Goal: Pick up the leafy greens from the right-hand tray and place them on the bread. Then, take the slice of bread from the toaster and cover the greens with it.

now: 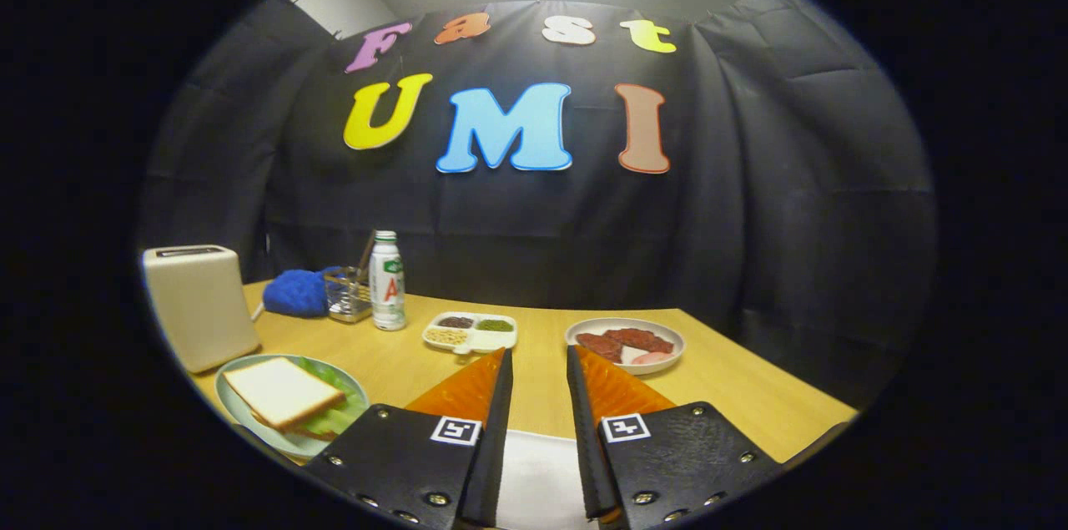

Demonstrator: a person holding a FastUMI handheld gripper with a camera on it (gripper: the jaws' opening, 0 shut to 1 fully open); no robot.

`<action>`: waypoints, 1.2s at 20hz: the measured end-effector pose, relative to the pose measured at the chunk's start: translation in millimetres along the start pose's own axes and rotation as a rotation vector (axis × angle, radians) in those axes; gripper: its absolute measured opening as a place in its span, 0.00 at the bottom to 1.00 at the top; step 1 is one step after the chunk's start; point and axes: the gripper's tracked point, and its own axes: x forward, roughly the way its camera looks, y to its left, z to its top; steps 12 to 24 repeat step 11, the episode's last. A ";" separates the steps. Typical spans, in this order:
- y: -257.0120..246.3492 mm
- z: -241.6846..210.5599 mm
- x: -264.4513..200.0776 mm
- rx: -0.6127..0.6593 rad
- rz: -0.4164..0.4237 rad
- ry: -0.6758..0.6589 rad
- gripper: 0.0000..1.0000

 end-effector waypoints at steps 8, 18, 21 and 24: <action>-90.0 35.9 -18.0 -0.075 -0.080 -0.124 0.38; -142.2 35.4 -11.7 -0.060 -0.103 -0.121 0.38; -142.2 35.4 -11.7 -0.060 -0.103 -0.121 0.38; -142.2 35.4 -11.7 -0.060 -0.103 -0.121 0.38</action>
